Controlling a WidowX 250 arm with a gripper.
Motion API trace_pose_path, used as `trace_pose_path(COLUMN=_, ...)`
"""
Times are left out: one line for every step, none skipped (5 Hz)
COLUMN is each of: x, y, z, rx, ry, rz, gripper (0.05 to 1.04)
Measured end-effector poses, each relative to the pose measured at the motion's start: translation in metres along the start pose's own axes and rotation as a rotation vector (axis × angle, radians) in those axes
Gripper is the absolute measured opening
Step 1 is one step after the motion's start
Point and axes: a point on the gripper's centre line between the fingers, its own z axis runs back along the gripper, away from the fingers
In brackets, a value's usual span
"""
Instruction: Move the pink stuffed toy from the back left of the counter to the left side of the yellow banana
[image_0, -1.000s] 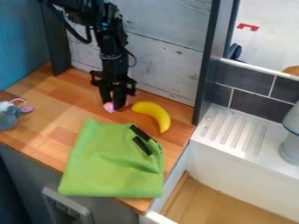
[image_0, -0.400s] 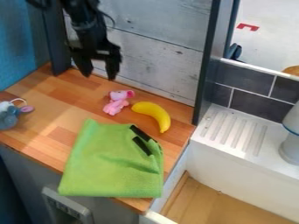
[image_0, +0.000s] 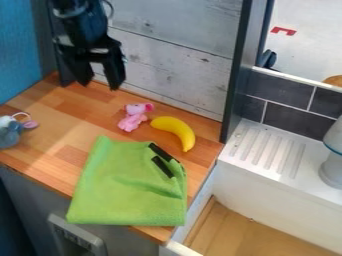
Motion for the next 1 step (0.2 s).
trace_pose_path(x=-0.0250, y=-0.0145, z=-0.0014, rx=0.030, ry=0.055, rz=-0.068, gripper=1.001)
